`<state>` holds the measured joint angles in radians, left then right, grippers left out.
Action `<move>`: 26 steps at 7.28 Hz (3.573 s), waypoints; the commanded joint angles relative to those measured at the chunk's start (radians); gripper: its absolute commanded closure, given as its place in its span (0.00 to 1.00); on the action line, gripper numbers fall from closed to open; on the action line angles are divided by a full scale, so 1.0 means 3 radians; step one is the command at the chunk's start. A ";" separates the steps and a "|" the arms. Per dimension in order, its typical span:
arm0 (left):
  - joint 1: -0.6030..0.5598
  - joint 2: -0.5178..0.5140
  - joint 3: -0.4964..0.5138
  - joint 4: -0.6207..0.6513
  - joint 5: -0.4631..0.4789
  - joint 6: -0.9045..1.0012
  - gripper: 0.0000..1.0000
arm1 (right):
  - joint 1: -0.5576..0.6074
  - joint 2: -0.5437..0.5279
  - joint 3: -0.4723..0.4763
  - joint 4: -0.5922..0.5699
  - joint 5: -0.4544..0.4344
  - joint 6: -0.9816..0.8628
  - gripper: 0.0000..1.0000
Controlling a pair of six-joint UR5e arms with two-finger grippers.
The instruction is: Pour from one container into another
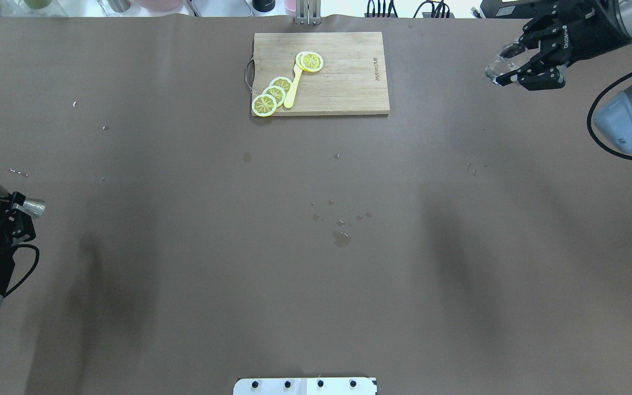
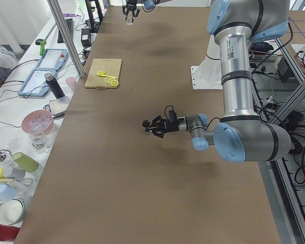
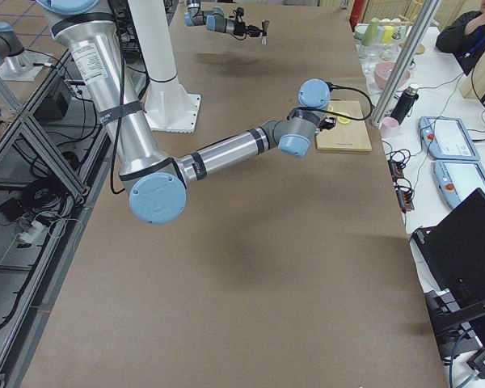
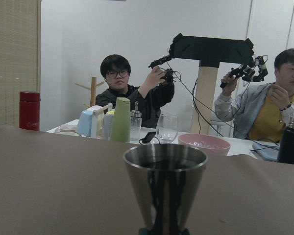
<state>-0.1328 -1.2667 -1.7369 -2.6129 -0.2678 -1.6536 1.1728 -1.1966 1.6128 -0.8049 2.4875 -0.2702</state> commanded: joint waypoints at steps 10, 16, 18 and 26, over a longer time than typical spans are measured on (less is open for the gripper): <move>-0.0369 -0.1988 0.0215 0.0058 -0.0293 0.2259 1.00 | -0.0534 0.0235 0.0856 -0.1528 -0.0555 -0.0540 1.00; -0.0937 -0.3247 0.1161 0.0318 -0.0937 0.2434 1.00 | -0.0514 0.0206 0.1071 -0.1955 -0.0372 -0.0945 1.00; -0.0923 -0.3421 0.1300 0.0349 -0.0943 0.2434 1.00 | -0.0494 0.0123 0.1108 -0.2006 -0.0391 -0.0930 1.00; -0.0744 -0.3846 0.1852 0.0406 -0.0938 0.2439 1.00 | -0.0646 0.0812 0.0873 -0.2471 -0.0585 -0.0828 1.00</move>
<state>-0.3566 -2.4084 -1.1913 -2.4935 -0.5498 -0.9221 0.9963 -0.9905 1.8918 -1.5291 2.3323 -0.5187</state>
